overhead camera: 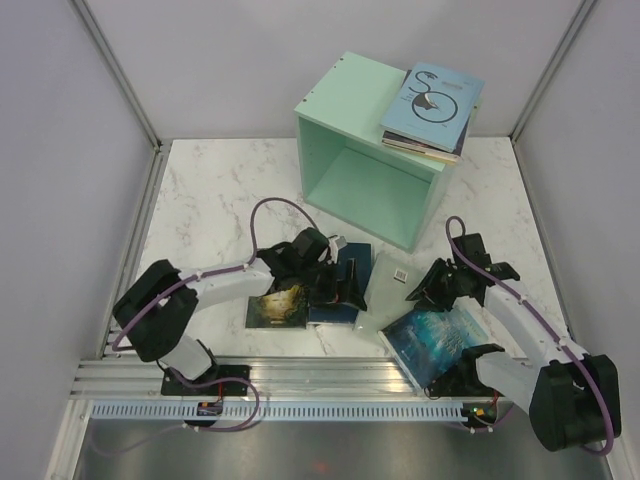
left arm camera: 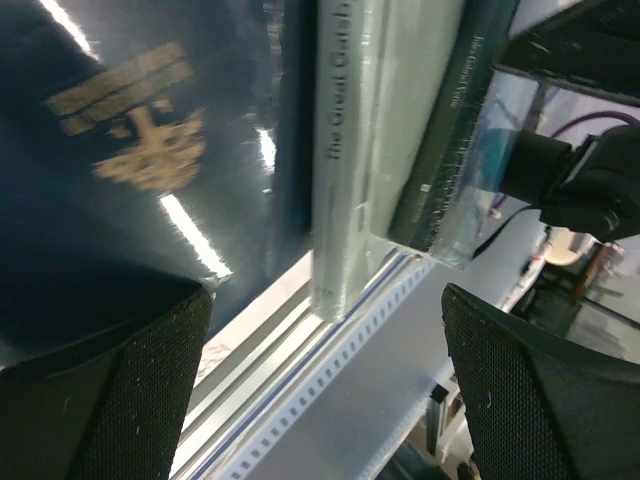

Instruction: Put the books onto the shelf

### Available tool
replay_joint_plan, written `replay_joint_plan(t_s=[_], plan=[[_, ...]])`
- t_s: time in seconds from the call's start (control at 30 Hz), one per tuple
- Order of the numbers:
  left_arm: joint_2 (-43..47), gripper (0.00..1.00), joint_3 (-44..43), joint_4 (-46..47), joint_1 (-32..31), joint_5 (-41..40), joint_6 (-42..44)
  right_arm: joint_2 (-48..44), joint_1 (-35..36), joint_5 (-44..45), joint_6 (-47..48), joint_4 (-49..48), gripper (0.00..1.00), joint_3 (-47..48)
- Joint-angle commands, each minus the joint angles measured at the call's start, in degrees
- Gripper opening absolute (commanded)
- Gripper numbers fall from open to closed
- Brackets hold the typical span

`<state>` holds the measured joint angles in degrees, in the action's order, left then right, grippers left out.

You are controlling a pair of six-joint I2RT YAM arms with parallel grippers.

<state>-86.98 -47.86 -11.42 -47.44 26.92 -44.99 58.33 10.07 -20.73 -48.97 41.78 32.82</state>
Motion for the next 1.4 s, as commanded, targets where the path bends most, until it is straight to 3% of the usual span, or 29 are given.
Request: replay_joint_plan(t_s=[0.0,0.33,0.4,0.47,0.6,0.8,0.83,0.87,0.9,0.93,1.0,1.03,1.07,1.17,1.37], plan=[[-4.84,1.0,-1.63,8.5,-2.56,2.52,-5.62,1.96,0.22,3.24,3.79,-4.07,0.36,-2.22],[-15.76,0.99,-3.56,22.48,-9.25,6.39,-13.45,1.0,0.31,4.56,3.88,-5.39,0.28,-8.73],[-16.73,0.94,-3.12,25.65,-9.25,6.83,-15.46,-0.05,0.31,4.04,3.53,-5.31,0.27,-10.22],[-17.08,0.82,-2.33,27.76,-9.25,7.36,-16.61,-1.63,0.22,3.77,3.18,-5.04,0.27,-11.1],[-18.75,0.7,-1.27,37.67,-9.25,9.11,-22.14,-4.18,0.31,3.33,1.69,-4.69,0.25,-12.78],[-20.68,0.36,-3.12,39.54,-9.25,9.38,-23.91,-5.94,0.31,2.1,1.07,-3.81,0.23,-11.99],[-20.86,0.17,-3.73,39.46,-9.25,9.47,-23.91,-6.29,0.22,1.92,1.16,-3.64,0.23,-11.64],[-21.12,0.06,-4.08,39.54,-9.25,9.47,-23.91,-7.08,0.22,1.75,1.42,-3.11,0.23,-10.51],[-21.13,0.03,-4.35,39.37,-9.25,9.47,-23.83,-7.61,0.22,1.75,1.51,-2.59,0.24,-9.71],[-20.95,0.02,-4.87,38.06,-9.34,9.03,-23.65,-8.92,0.22,1.75,1.51,-2.15,0.25,-9.01],[-20.08,0.02,-5.49,34.82,-8.99,8.42,-21.81,-10.33,0.22,1.66,1.51,-0.65,0.39,-5.58],[-18.42,0.02,-5.93,32.62,-8.9,8.15,-20.85,-10.77,0.22,1.66,1.6,-0.04,0.49,-4.09],[-17.36,0.02,-5.76,28.86,-8.64,7.37,-18.92,-11.47,0.22,1.66,1.95,1.01,0.69,-0.86],[-11.21,0.02,-3.04,24.53,-7.06,6.39,-16.63,-10.87,0.22,1.13,3.17,2.6,0.86,4.51],[3.45,0.02,5.31,20.48,2.43,7.53,-14.69,-9.55,0.22,-1.5,3.53,2.87,0.89,7.53]])
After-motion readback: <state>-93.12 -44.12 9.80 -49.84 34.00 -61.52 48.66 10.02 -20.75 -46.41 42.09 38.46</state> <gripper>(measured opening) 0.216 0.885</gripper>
